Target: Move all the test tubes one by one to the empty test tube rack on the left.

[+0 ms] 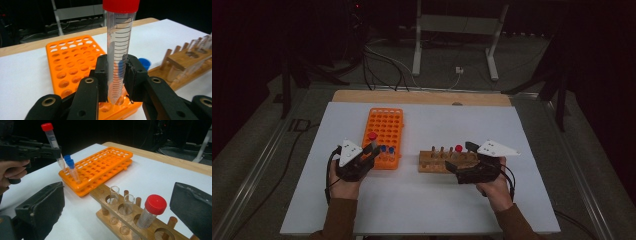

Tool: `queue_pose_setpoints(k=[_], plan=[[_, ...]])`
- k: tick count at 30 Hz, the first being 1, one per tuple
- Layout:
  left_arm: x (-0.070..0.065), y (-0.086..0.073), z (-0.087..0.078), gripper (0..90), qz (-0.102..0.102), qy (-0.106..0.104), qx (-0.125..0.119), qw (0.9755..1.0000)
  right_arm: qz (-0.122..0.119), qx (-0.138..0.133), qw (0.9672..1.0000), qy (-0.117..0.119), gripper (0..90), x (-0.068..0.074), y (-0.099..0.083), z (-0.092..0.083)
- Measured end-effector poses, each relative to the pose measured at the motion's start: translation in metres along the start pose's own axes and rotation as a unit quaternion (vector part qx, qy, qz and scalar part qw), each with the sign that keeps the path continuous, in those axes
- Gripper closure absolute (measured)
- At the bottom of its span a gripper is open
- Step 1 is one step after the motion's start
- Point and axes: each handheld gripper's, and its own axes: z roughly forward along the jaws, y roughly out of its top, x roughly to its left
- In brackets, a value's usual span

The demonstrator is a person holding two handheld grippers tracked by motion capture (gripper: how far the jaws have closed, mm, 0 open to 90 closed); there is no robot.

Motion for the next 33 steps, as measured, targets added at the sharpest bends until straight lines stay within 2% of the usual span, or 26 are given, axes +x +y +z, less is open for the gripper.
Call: queue_pose_setpoints(k=[5, 12, 20, 26, 31, 33], plan=[[0.002, -0.005, 0.007, 74.9, -0.004, 0.006, 0.004, 1.0000, 0.000, 0.000, 1.0000, 0.000, 0.0, 0.001, 0.000, 0.000], [0.004, -0.012, 0.014, 74.9, -0.011, 0.004, 0.017, 0.9998, -0.001, 0.000, 1.0000, 0.001, 0.0, 0.000, 0.000, 0.000], [0.008, -0.022, 0.024, 74.8, -0.022, 0.003, 0.048, 0.9986, 0.001, 0.002, 1.0000, -0.002, 0.0, -0.002, -0.001, 0.000], [0.009, -0.029, 0.029, 74.8, -0.021, -0.001, 0.074, 0.9970, 0.001, 0.000, 1.0000, -0.005, 0.0, -0.004, 0.000, -0.001], [0.007, -0.031, 0.032, 74.8, -0.012, 0.000, 0.089, 0.9960, 0.001, 0.000, 0.9999, -0.012, 0.0, -0.007, 0.000, -0.002], [0.008, -0.032, 0.033, 74.8, -0.015, -0.002, 0.092, 0.9956, -0.001, 0.001, 0.9999, -0.015, 0.0, -0.008, 0.000, -0.002]])
